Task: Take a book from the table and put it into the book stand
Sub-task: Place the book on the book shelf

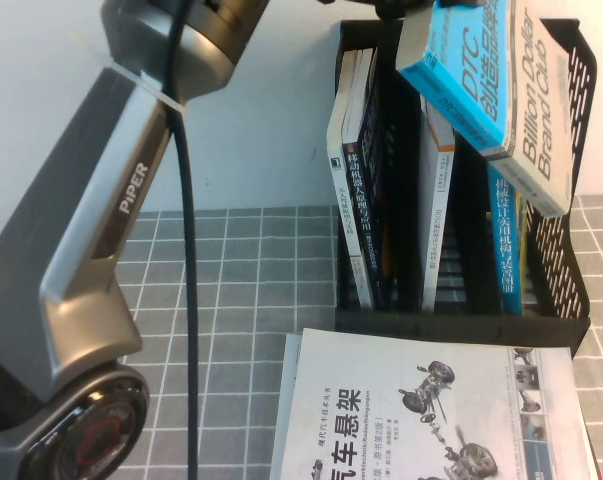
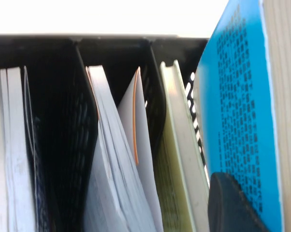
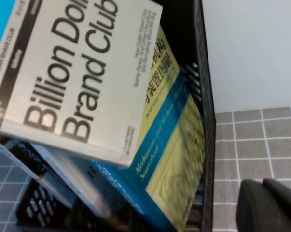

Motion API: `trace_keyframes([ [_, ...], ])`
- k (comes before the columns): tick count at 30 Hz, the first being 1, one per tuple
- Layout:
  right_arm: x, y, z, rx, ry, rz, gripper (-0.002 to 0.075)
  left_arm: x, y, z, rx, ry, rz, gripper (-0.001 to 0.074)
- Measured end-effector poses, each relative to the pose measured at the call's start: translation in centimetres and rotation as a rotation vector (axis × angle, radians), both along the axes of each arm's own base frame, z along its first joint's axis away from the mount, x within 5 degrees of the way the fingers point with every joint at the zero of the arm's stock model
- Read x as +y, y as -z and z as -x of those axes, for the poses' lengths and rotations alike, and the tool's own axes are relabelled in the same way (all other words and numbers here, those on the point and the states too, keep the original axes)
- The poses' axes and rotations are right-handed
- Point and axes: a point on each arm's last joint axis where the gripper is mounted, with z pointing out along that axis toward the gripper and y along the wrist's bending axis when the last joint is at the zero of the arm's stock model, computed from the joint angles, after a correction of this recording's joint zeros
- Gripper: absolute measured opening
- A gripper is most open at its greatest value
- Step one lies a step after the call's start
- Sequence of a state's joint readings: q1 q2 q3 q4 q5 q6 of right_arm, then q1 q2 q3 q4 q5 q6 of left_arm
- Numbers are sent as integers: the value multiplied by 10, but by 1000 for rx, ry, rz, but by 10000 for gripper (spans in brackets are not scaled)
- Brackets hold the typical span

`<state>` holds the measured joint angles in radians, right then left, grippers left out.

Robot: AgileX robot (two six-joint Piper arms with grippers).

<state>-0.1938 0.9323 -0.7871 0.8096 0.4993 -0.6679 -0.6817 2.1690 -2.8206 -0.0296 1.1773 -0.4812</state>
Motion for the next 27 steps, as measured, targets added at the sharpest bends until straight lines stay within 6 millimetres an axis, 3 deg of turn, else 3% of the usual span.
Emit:
trace_keyframes([
  [13,3,0,1,4,-43,5,-3,-23,36,-29,-27,4,-22,186],
  [22,7,-2,-1,-25,-84,-30,-3,-31,35,-22,-141,81,-149,188],
  [27,12,3,-21,-67,-148,-128,-3,-40,37,-15,-195,109,-225,188],
])
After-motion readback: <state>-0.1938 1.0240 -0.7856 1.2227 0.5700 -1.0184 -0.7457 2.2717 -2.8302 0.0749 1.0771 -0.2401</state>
